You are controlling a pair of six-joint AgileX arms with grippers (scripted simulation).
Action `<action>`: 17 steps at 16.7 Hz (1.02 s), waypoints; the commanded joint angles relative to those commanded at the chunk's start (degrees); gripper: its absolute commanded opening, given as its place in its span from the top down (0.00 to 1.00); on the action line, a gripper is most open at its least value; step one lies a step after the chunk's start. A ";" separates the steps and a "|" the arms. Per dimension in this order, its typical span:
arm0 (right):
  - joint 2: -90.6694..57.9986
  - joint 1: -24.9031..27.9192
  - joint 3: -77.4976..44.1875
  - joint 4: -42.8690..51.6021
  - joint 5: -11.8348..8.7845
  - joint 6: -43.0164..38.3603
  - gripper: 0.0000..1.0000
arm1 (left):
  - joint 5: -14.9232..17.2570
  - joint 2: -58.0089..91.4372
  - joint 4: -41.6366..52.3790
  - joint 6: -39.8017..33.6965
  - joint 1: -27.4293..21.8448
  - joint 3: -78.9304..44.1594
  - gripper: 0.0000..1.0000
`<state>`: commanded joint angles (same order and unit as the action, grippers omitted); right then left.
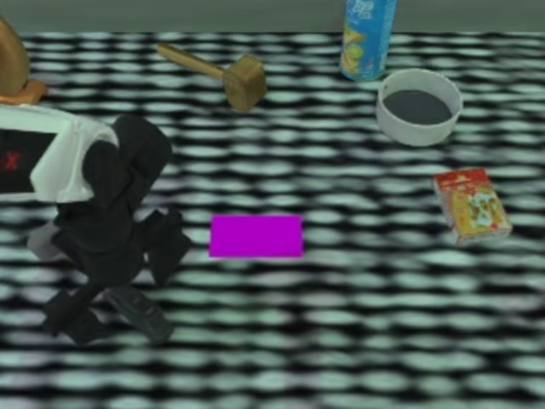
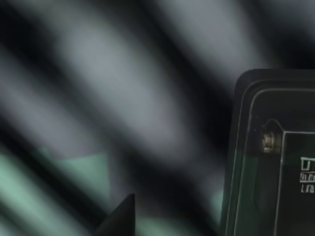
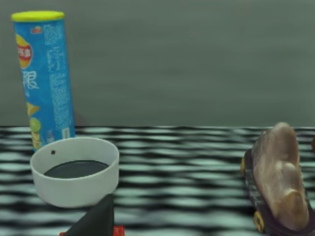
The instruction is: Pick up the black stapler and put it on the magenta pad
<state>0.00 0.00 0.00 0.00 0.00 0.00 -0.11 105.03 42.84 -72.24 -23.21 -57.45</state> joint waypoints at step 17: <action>0.00 0.00 0.00 0.00 0.00 0.00 0.00 | 0.00 0.00 0.00 0.00 0.00 0.00 1.00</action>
<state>0.00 0.00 0.00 0.00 0.00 0.00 -0.11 105.03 42.84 -72.24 -23.21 -57.45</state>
